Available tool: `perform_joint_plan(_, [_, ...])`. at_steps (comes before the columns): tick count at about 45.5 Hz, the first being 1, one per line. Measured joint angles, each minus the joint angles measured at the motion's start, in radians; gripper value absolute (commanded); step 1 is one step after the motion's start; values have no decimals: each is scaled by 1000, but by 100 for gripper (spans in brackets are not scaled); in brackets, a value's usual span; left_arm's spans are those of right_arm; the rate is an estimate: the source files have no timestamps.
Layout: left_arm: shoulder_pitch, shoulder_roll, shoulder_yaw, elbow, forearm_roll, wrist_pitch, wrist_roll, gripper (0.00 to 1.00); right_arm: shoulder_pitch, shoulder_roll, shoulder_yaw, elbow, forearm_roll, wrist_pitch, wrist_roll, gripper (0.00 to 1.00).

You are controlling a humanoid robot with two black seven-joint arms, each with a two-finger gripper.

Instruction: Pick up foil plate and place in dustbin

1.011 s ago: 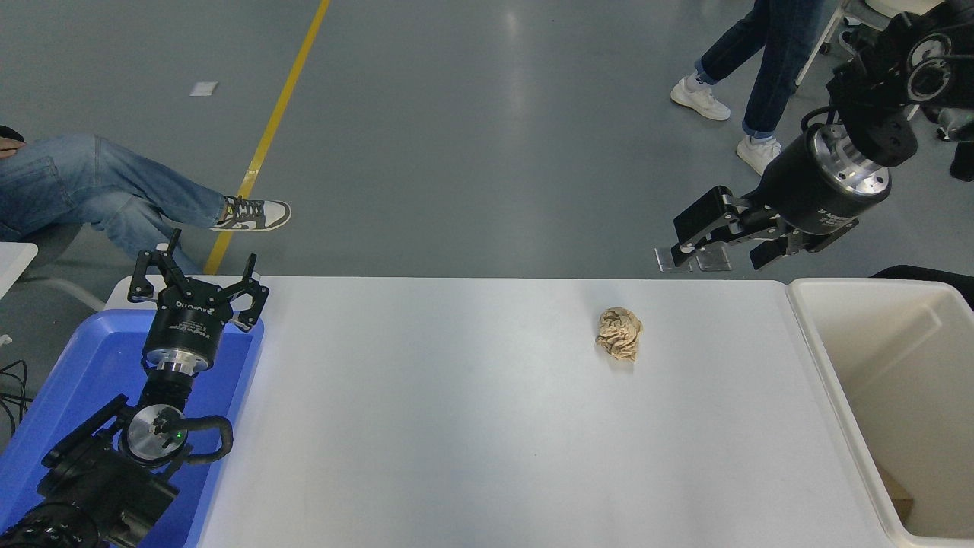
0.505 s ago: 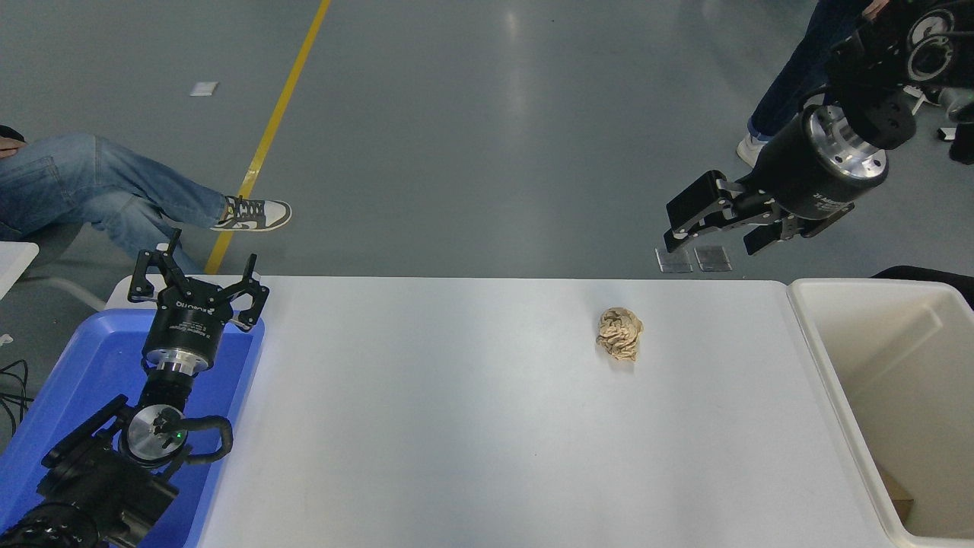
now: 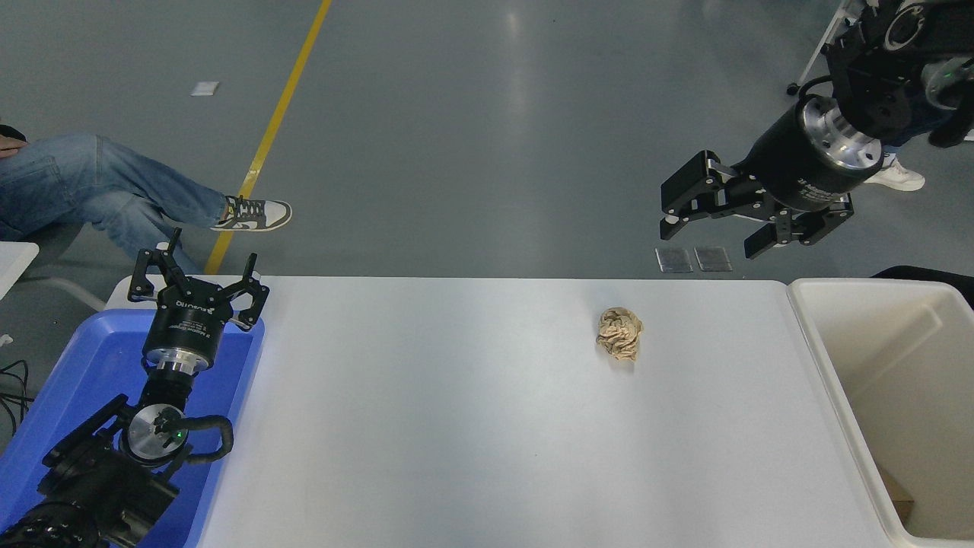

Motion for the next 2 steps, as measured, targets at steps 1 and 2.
perform_joint_plan(1, [0,0,0,0,0,0,0,100,-1,-1,-3,0,8,0,-1,100])
perform_joint_plan(2, [0,0,0,0,0,0,0,100,-3,-1,-5,-1,13,0,-1,100])
